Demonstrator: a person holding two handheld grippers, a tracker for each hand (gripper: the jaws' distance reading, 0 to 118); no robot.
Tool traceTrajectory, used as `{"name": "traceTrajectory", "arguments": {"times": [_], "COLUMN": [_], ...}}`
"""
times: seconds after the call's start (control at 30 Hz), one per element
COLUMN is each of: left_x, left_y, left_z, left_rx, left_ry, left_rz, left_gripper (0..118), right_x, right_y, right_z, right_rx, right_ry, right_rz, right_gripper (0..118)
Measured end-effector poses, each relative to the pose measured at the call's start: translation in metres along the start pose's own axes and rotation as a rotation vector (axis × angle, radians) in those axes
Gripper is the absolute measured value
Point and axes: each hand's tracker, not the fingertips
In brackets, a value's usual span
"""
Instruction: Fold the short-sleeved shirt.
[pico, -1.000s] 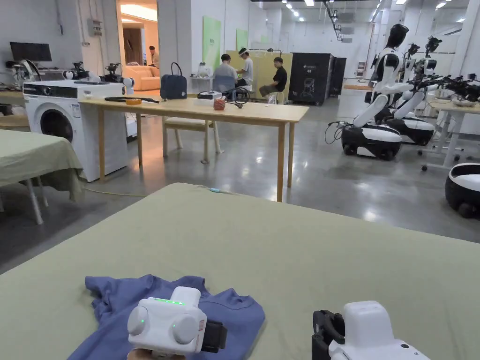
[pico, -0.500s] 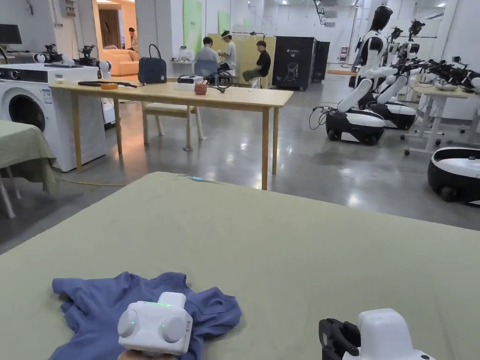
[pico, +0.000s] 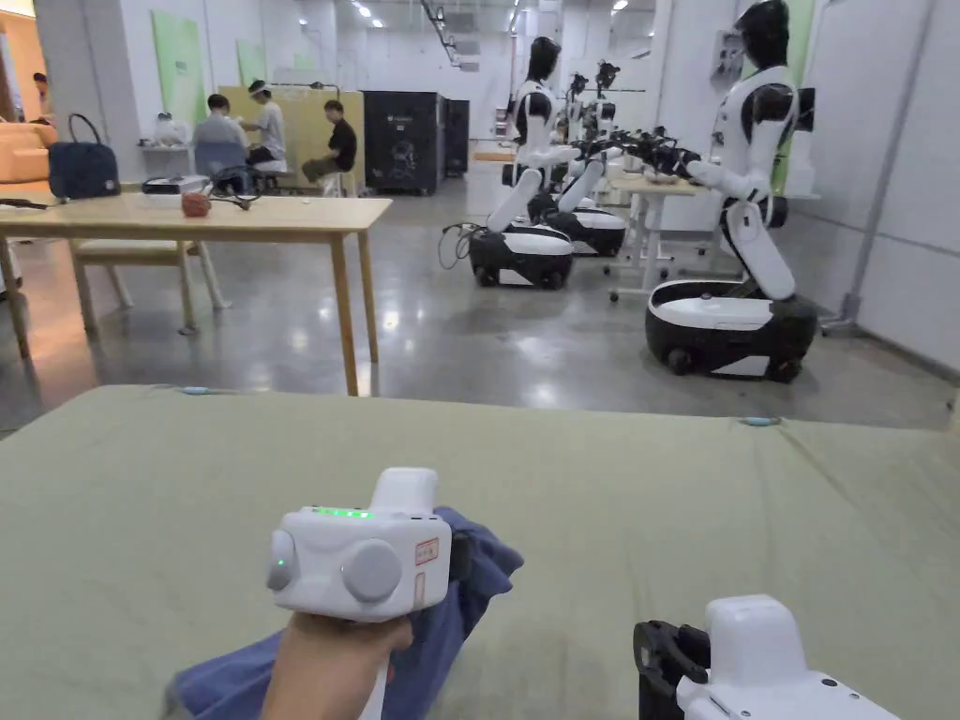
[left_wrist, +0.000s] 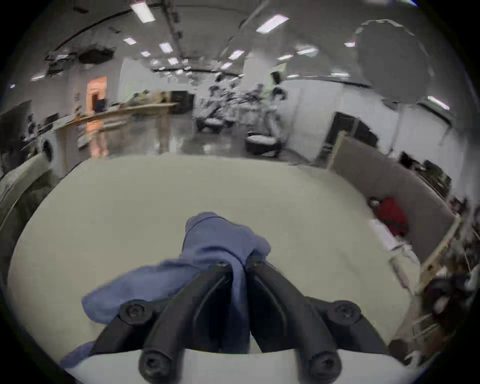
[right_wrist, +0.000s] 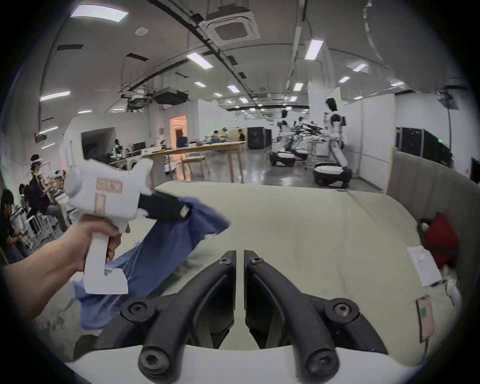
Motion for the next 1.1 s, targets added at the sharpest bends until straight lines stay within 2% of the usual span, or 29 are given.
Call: {"name": "traceTrajectory", "arguments": {"times": [0.13, 0.23, 0.33, 0.4, 0.47, 0.5, 0.53, 0.57, 0.6, 0.63, 0.67, 0.77, 0.87, 0.97, 1.0, 1.03, 1.07, 1.1], "left_x": [0.115, 0.187, 0.227, 0.244, 0.246, 0.253, 0.253, 0.252, 0.249, 0.244, 0.238, 0.209, 0.163, 0.112, 0.096, 0.08, 0.068, 0.055], "left_y": [0.015, 0.0, -0.032, -0.061, -0.076, -0.084, -0.086, -0.085, -0.082, -0.078, -0.075, -0.077, -0.098, -0.125, -0.134, -0.14, -0.146, -0.151], "left_z": [-0.033, -0.083, -0.148, -0.183, -0.203, -0.188, -0.184, -0.177, -0.165, -0.154, -0.131, -0.051, 0.029, 0.083, 0.097, 0.113, 0.126, 0.137], "left_rx": [-0.006, -0.113, -0.245, -0.35, -0.343, -0.304, -0.27, -0.255, -0.241, -0.208, -0.131, -0.01, 0.039, 0.068, 0.07, 0.082, 0.1, 0.103], "left_ry": [-0.164, -0.167, -0.119, -0.097, -0.068, -0.048, -0.046, -0.057, -0.058, -0.08, -0.105, -0.01, 0.033, 0.181, 0.242, 0.277, 0.257, 0.281], "left_rz": [-0.089, -0.177, -0.217, -0.166, -0.146, -0.155, -0.159, -0.169, -0.183, -0.198, -0.201, -0.233, -0.207, -0.186, -0.171, -0.143, -0.113, -0.086], "left_gripper": [5, 5, 5, 5, 6, 10, 21, 54, 110, 118, 114, 114, 115, 112, 92, 49, 0, 0], "right_x": [0.05, 0.086, 0.118, 0.134, 0.142, 0.145, 0.147, 0.148, 0.147, 0.146, 0.143, 0.129, 0.099, 0.071, 0.059, 0.049, 0.042, 0.035], "right_y": [-0.009, -0.02, -0.033, -0.041, -0.047, -0.049, -0.05, -0.051, -0.051, -0.05, -0.051, -0.051, -0.058, -0.066, -0.069, -0.071, -0.072, -0.072], "right_z": [0.028, 0.04, 0.049, 0.052, 0.057, 0.059, 0.06, 0.061, 0.061, 0.061, 0.062, 0.06, 0.05, 0.041, 0.039, 0.036, 0.034, 0.032], "right_rx": [0.005, -0.006, -0.016, -0.029, -0.033, -0.034, -0.036, -0.039, -0.041, -0.047, -0.046, -0.023, -0.027, -0.023, -0.015, 0.001, 0.008, 0.012], "right_ry": [-0.098, -0.156, -0.215, -0.231, -0.25, -0.255, -0.258, -0.261, -0.259, -0.254, -0.25, -0.201, -0.145, -0.115, -0.112, -0.116, -0.117, -0.115], "right_rz": [-0.006, -0.022, -0.051, -0.065, -0.058, -0.052, -0.048, -0.045, -0.042, -0.039, -0.039, -0.052, -0.023, -0.047, -0.047, -0.043, -0.04, -0.04], "right_gripper": [8, 8, 8, 8, 8, 8, 8, 8, 8, 8, 8, 8, 8, 8, 8, 8, 8, 8]}}
